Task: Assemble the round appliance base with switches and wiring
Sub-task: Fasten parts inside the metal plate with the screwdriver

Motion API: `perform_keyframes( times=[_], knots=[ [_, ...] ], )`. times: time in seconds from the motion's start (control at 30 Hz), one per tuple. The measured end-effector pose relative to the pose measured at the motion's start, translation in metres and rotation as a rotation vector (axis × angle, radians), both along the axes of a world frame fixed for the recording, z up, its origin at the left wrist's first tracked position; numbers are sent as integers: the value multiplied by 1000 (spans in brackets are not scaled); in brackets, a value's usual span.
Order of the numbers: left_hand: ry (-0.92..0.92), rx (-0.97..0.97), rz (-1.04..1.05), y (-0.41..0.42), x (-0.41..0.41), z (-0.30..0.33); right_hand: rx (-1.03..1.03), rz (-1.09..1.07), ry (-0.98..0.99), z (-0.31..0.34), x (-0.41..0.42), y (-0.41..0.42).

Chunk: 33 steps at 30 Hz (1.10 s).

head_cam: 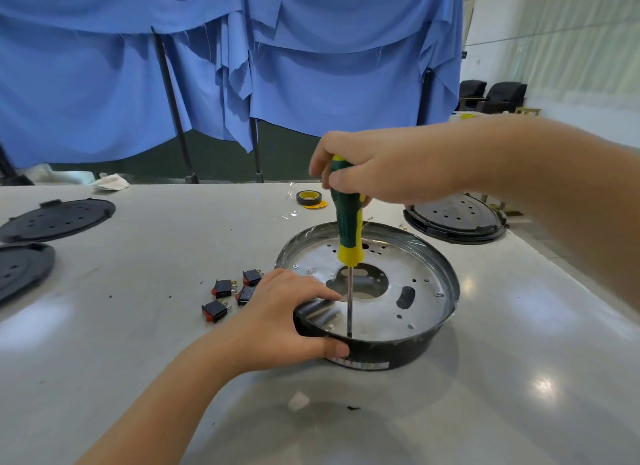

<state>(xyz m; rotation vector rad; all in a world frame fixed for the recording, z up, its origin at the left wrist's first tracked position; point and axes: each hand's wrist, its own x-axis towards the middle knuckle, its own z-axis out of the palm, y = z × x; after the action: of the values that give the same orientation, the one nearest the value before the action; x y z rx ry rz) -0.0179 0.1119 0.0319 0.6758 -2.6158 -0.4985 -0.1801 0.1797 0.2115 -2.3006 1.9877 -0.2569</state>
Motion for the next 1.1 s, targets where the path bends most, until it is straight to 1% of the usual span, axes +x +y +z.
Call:
perform_keyframes(
  times=[0.07, 0.2, 0.33, 0.4, 0.47, 0.5, 0.57, 0.67, 0.73, 0.83, 0.97, 1.03, 1.1],
  knots=[
    [-7, 3, -3, 0, 0, 0, -41, 36, 21, -1, -1, 2],
    [-10, 0, -2, -2, -1, -1, -218, 4, 199, -5, -1, 8],
    [-9, -18, -2, -3, 0, -3, -438, -131, 449, -12, 3, 5],
    [-6, -23, -4, -2, 1, -3, -503, -237, 487, -15, 3, 3],
    [-4, -29, -5, -2, 1, -3, -546, -308, 473, -19, 2, 1],
    [-4, -29, -6, -2, 1, -3, -567, -324, 442, -21, 3, 0],
    [2, -23, -1, -2, 1, -4, -587, -341, 316, -26, 1, -2],
    [33, -7, 25, -1, 0, -4, -479, -327, 28, -29, -11, 0],
    [58, -30, 32, 2, -1, -5, -435, -307, -116, -27, -23, 3],
    [99, -80, 30, 6, -2, -5, -507, -317, -268, -22, -43, 9],
    [101, -164, 20, 11, -4, -2, -679, -445, -425, -18, -77, 15],
    [94, -206, 8, 15, -6, -2, -706, -527, -592, -26, -96, 19],
    [96, -232, -16, 21, -10, -2, -650, -630, -787, -43, -114, 21]
  ],
)
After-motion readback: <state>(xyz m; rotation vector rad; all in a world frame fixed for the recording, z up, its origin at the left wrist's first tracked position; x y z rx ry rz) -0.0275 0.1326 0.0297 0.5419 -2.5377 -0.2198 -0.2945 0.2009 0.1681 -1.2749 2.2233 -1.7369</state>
